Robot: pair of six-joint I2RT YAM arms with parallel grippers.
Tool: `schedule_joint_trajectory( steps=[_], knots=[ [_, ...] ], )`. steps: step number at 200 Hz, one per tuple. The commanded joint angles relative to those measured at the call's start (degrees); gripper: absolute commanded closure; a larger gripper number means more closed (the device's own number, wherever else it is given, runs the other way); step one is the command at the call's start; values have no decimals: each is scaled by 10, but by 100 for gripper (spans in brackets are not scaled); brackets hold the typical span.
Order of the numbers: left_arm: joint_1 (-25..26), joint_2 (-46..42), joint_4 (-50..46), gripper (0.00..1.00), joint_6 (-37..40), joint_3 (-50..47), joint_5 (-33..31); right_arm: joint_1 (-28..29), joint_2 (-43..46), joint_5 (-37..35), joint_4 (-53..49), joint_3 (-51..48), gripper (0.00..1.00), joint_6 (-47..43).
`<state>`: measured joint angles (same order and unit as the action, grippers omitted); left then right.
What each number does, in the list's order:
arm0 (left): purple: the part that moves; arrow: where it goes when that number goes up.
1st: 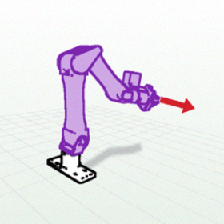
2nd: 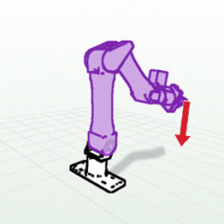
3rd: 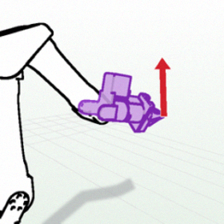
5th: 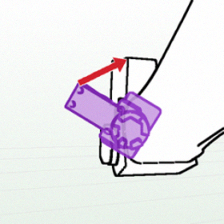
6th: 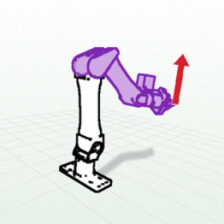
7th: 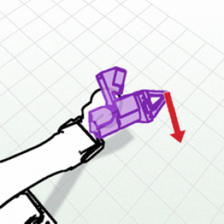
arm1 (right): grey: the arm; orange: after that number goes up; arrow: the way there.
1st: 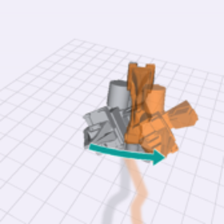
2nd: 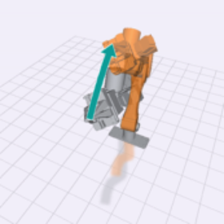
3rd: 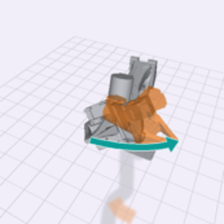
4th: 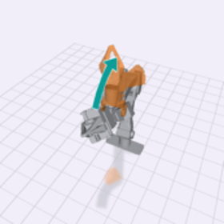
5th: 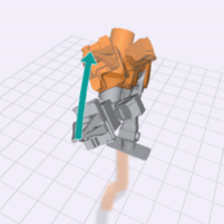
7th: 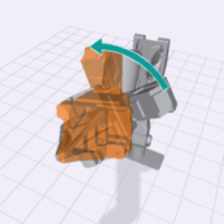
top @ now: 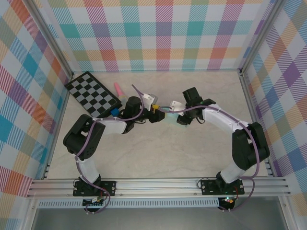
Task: Fold the paper box
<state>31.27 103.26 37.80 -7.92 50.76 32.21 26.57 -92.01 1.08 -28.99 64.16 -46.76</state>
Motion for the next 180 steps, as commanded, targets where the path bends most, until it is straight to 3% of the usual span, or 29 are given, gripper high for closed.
schedule_joint_trajectory(
  steps=[1,9,20,81,95,108,145,180],
  knots=[
    [-16,-38,-22,39,10,-32,67,8,-32,28,-20,-39,71,-56],
    [-24,-54,-22,24,14,-38,70,8,-30,35,-19,-42,71,-66],
    [-33,-78,-43,18,26,-39,62,8,-27,52,-22,-44,71,-84],
    [-108,-118,-102,18,27,0,122,7,-52,160,-78,-4,71,-158],
    [-109,-107,-156,18,54,20,117,7,-53,172,-79,-1,71,-175],
    [-108,-86,-193,19,39,36,74,7,-58,179,-86,8,71,-187],
    [-99,-48,-120,19,-82,15,51,7,-79,189,-98,34,71,-198],
    [-71,-29,-171,20,-48,25,43,8,-98,186,-106,53,71,-196]
  ],
)
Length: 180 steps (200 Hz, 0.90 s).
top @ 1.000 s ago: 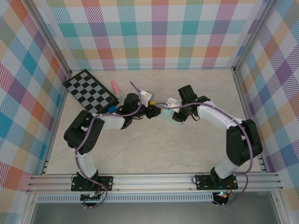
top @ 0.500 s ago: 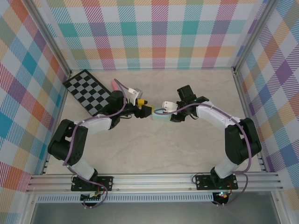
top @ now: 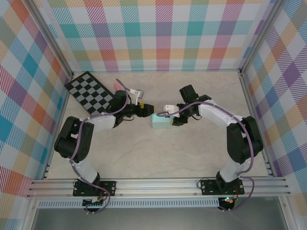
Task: Fold the paper box
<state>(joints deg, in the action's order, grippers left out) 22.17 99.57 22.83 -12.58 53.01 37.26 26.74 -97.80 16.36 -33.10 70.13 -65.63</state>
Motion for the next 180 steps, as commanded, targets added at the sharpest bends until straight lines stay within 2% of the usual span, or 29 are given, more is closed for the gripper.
schedule_joint_trajectory(
  steps=[1,39,64,111,131,154,180],
  knots=[
    [20,8,-22,20,-1,2,-8,6,-40,32,-65,-6,71,-7],
    [30,7,-34,21,37,-33,-24,5,-59,14,-62,2,71,6],
    [52,-7,-18,21,83,-72,-71,5,-78,11,-64,13,71,18],
    [60,5,31,22,73,-93,-91,5,-91,9,-68,20,71,23],
    [59,7,12,22,83,-85,-88,4,-88,15,-62,19,65,25],
    [59,16,-7,22,84,-72,-86,4,-74,42,-51,12,53,19],
    [56,29,-16,23,78,-62,-93,2,-45,61,-19,2,48,23]
  ],
)
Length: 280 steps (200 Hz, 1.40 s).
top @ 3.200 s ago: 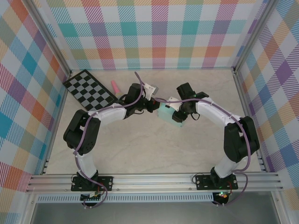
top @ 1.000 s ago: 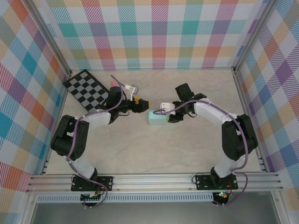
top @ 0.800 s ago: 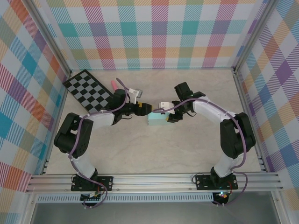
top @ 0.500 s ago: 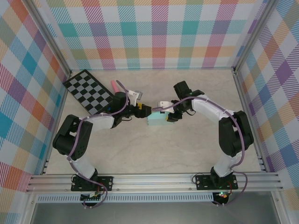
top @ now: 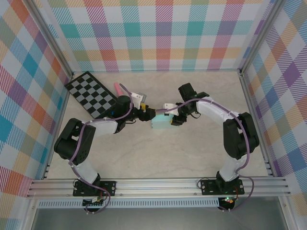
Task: Fold the paper box
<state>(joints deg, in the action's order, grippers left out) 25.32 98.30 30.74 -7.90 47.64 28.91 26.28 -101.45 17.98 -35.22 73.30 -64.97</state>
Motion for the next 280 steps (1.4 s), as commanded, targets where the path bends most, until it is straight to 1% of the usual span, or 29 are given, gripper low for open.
schedule_joint_trajectory(
  steps=[1,19,49,71,92,118,134,146,151,156,161,169,176,180,183,186,192,198,210,220,226,239,261,280],
  knots=[
    [25,42,-95,23,31,-8,-9,6,-8,45,3,-29,48,17],
    [24,46,-101,24,31,-1,-10,4,0,42,-1,-22,48,19],
    [25,54,-121,24,36,13,-12,-4,24,45,9,-27,43,24],
    [24,55,-125,25,36,16,-15,-20,55,82,12,-30,40,45],
    [24,55,-130,25,37,16,-19,-33,95,114,27,-47,35,69],
    [24,54,-132,25,38,15,-21,-41,141,128,53,-85,35,92],
    [24,55,-135,25,38,15,-20,-51,172,138,82,-111,35,130],
    [24,56,-137,25,38,17,-19,-63,204,134,131,-128,35,216],
    [24,57,-139,25,38,17,-20,-69,218,120,155,-132,35,275],
    [24,57,-140,26,38,18,-20,-74,230,93,178,-135,35,340],
    [24,57,-141,26,38,18,-20,-79,244,51,201,-137,35,414],
    [24,57,-141,26,38,18,-20,-85,263,-40,214,-134,35,552],
    [24,57,-140,26,37,18,-22,-98,276,-115,178,-119,35,689],
    [24,58,-140,26,36,18,-23,-110,280,-140,144,-109,36,770],
    [24,58,-140,26,36,18,-23,-120,283,-142,118,-102,37,820],
    [24,58,-141,26,35,18,-23,-134,284,-129,95,-96,39,868],
    [24,57,-141,26,35,18,-23,-161,286,-78,60,-89,37,934],
    [24,58,-141,26,34,17,-24,-184,288,-26,41,-91,37,994],
    [25,56,-141,26,32,17,-24,-204,298,68,56,-116,40,1076],
    [25,56,-141,26,32,17,-23,-205,299,121,72,-135,41,1124],
    [25,57,-141,26,32,17,-23,-205,290,148,61,-134,40,1142],
    [25,58,-142,26,32,20,-23,-204,269,177,30,-122,38,1159],
    [26,59,-137,26,29,19,-24,-199,238,210,27,-119,38,1197],
    [25,60,-137,26,27,18,-25,-184,209,214,28,-106,42,1207]
  ],
)
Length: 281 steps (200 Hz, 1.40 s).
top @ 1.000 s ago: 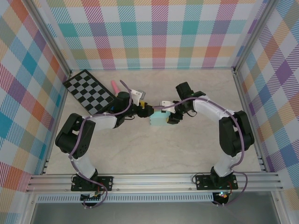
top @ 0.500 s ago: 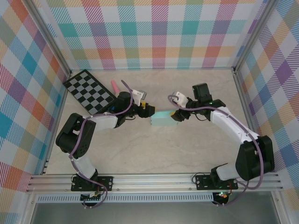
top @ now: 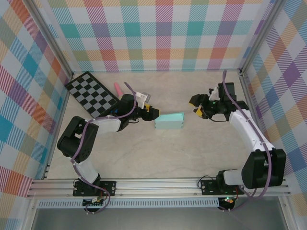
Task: Fold the paper box
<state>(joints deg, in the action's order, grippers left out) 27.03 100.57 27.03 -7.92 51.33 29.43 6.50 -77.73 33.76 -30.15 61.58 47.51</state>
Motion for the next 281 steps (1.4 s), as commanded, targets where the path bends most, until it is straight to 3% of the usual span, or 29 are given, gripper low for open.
schedule_joint_trajectory(
  steps=[1,69,183,245,281],
  knots=[
    [9,38,-100,26,27,-19,-30,15,-30,56,-23,11,42,82],
    [10,36,-97,26,28,-21,-36,35,-113,36,-1,31,50,86],
    [10,45,-96,26,25,-18,-32,46,-129,22,21,6,67,108],
    [14,47,-107,26,34,-13,-32,45,-137,-7,8,-13,68,72],
    [15,46,-112,27,39,-13,-32,44,-147,3,4,-6,62,65]
  ],
)
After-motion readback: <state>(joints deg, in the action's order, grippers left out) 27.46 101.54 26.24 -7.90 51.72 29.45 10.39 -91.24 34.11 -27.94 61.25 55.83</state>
